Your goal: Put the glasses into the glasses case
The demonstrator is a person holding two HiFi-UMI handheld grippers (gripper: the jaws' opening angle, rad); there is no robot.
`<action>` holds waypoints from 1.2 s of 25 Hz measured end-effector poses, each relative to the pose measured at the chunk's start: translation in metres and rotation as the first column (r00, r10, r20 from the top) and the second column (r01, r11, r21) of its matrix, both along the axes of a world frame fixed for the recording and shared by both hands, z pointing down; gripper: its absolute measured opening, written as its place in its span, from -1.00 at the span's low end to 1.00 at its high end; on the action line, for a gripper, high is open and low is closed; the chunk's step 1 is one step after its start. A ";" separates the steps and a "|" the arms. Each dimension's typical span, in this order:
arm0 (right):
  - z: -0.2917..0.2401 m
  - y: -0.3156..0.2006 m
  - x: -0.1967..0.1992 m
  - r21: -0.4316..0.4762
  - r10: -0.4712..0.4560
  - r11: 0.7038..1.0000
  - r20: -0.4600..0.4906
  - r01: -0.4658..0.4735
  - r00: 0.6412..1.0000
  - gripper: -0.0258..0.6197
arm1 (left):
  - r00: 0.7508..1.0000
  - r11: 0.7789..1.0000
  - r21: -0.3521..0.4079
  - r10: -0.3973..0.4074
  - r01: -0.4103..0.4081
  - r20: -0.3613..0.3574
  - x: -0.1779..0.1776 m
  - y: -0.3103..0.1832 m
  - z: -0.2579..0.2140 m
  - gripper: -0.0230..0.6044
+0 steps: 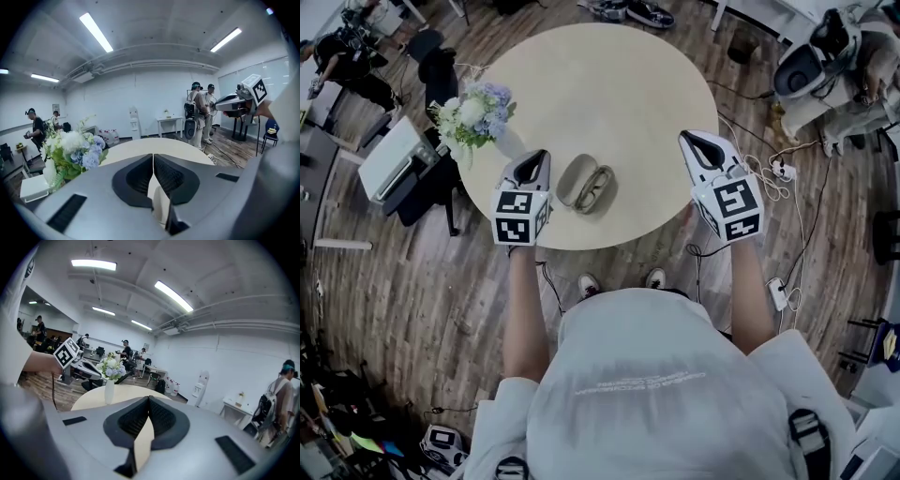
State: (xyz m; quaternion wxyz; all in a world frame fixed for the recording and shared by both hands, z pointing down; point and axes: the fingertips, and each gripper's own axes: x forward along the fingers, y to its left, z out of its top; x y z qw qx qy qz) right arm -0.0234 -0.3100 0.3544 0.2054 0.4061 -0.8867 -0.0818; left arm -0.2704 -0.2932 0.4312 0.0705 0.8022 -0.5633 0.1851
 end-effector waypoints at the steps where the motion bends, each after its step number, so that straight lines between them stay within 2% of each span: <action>1: -0.005 -0.001 -0.003 0.015 -0.007 1.000 -0.004 0.007 1.000 -0.92 | 1.000 1.000 0.022 0.003 -0.003 0.003 0.000 0.000 -0.009 -0.87; 4: -0.018 -0.003 -0.011 0.052 -0.027 0.998 -0.014 0.028 1.000 -0.92 | 1.000 0.997 0.074 0.014 -0.016 0.020 0.001 0.000 -0.032 -0.87; 8: -0.035 -0.005 -0.023 0.084 -0.061 0.995 -0.004 0.061 0.998 -0.92 | 0.999 0.994 0.104 0.024 -0.028 0.040 0.002 0.000 -0.052 -0.87; 17: -0.062 -0.008 -0.039 0.136 -0.097 0.986 -0.006 0.097 0.995 -0.92 | 0.997 0.976 0.202 0.071 -0.079 0.044 0.010 0.005 -0.093 -0.86; 20: -0.069 -0.007 -0.042 0.143 -0.107 0.984 0.026 0.102 0.994 -0.92 | 0.996 0.970 0.229 0.079 -0.085 0.036 0.011 0.008 -0.103 -0.86; 30: -0.066 -0.005 -0.056 0.145 -0.139 0.980 0.005 0.137 0.990 -0.92 | 0.999 0.969 0.239 0.049 -0.053 0.022 -0.002 0.009 -0.111 -0.86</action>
